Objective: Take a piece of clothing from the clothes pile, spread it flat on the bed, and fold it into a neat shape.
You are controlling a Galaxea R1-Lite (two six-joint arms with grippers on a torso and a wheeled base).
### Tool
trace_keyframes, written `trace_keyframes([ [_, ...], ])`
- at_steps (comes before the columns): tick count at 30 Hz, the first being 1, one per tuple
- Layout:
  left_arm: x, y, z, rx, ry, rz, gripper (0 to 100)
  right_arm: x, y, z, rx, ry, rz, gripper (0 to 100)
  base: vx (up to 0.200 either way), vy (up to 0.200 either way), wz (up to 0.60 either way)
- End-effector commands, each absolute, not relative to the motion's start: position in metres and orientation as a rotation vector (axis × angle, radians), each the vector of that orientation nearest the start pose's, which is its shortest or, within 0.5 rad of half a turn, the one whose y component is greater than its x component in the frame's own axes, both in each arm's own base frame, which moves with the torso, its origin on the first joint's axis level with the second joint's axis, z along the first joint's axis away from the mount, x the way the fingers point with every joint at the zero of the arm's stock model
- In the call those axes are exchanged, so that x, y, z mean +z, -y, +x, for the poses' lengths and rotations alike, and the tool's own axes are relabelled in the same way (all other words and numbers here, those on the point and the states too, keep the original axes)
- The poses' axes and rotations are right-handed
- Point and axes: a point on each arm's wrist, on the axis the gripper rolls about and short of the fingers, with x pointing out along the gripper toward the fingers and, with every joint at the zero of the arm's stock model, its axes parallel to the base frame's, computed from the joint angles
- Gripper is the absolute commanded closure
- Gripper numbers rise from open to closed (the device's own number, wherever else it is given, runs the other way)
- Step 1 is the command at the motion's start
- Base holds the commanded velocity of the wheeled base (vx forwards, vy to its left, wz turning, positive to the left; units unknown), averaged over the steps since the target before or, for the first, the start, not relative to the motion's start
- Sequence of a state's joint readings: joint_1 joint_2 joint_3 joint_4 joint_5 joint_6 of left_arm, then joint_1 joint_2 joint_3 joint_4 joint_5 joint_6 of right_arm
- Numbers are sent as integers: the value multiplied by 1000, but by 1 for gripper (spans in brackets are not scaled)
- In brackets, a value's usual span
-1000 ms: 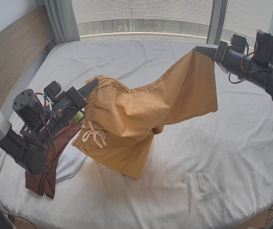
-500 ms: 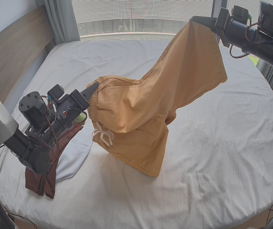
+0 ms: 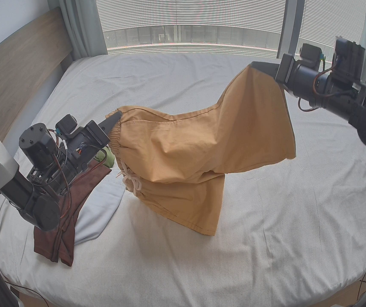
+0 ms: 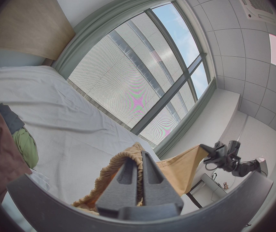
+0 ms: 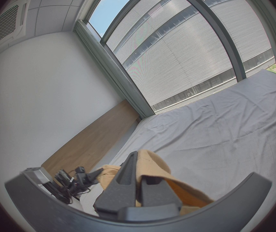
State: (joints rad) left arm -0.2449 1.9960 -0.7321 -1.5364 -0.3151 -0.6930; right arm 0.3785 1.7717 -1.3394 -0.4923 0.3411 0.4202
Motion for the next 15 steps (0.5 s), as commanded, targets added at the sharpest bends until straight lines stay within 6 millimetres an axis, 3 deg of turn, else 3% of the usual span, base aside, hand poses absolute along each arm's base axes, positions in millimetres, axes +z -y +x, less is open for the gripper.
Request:
trace_keyframes([
  [1,173,81,325,-625,113,-652,100,236,-128,348,654,-191,404,100,0,0,0],
  [9,168,71,328,-565,66,-578,100,202,-103,352,608,-197,461,100,0,0,0],
  [15,179,71,319,-549,20,-577,100,183,-98,357,607,-174,488,100,0,0,0],
])
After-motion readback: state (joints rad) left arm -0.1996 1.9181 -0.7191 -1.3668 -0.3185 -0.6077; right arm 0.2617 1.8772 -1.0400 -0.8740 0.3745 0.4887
